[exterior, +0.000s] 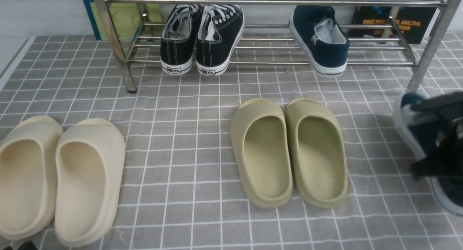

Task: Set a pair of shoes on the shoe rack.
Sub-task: Use the right arm to put a shoe into the shoe rack

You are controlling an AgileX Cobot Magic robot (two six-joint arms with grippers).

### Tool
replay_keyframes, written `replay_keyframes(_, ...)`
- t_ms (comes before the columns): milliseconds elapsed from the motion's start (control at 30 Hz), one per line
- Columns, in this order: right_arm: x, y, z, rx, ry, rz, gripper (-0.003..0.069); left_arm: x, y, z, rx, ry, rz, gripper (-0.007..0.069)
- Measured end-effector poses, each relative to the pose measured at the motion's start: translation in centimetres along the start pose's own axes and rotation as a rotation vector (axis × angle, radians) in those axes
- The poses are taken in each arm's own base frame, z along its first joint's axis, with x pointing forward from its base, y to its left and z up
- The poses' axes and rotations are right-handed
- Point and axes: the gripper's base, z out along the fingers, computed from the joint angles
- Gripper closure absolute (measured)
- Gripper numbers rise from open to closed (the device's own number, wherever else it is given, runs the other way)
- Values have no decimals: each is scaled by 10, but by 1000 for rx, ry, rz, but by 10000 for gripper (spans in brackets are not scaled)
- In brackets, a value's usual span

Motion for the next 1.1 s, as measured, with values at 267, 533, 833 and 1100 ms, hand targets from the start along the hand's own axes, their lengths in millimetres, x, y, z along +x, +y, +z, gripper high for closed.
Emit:
replay_keyframes(267,-14,2,-56,-117,-181,-79,624,0,0,0,0,0,0,387)
replay_keyframes(533,-49,10,-47,-145,-181,-125,624,0,0,0,0,0,0,387)
replay_keyframes(833,-106,16,-14,-68,-166,-174,624,0,0,0,0,0,0,387)
replay_keyframes(1100,-162,19,11,8,-184,-208,624,0,0,0,0,0,0,386)
